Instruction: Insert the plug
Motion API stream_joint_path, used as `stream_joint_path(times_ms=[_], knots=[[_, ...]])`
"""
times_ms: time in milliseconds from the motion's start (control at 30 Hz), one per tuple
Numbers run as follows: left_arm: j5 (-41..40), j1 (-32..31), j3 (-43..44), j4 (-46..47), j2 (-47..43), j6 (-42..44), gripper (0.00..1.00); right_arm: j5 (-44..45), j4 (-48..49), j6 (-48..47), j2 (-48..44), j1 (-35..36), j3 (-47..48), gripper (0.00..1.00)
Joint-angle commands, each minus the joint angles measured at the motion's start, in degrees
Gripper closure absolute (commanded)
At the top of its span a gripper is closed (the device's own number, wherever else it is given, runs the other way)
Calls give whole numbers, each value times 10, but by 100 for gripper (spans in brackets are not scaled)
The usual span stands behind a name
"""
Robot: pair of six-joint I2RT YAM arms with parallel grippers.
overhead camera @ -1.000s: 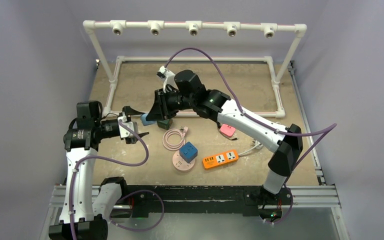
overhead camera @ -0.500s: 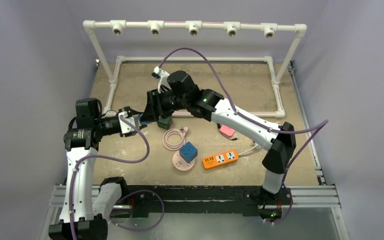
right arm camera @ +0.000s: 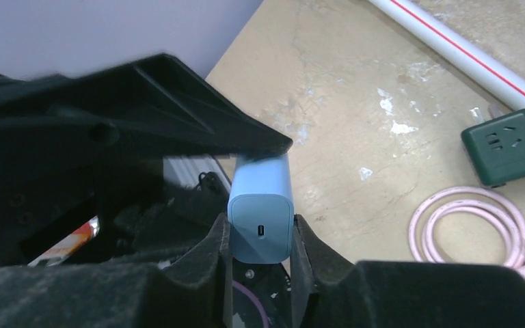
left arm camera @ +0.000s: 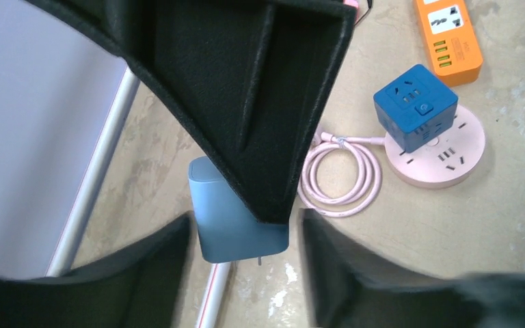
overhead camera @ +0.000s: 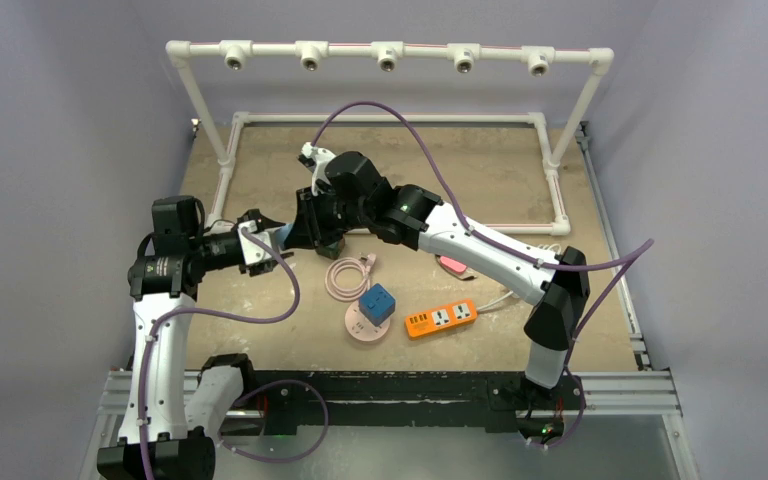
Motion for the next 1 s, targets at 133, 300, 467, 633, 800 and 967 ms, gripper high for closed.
stream_joint_path(times_ms=[133, 300, 467, 633, 800, 967], knots=[[19, -2, -21, 7, -2, -45, 3, 73, -121, -30, -31, 2, 30, 100], [-13, 0, -68, 49, 9, -124, 1, 86, -216, -47, -83, 17, -40, 100], [-56, 0, -89, 122, 61, -239, 1, 105, -246, -45, -117, 63, -129, 100], [-110, 2, -88, 175, 144, -302, 1, 110, -213, -55, -140, 70, -204, 100], [-137, 5, -86, 209, 186, -338, 1, 123, -204, -74, -119, 82, -214, 100], [-166, 5, -103, 247, 189, -354, 1, 158, -197, -86, -98, 101, -216, 100]])
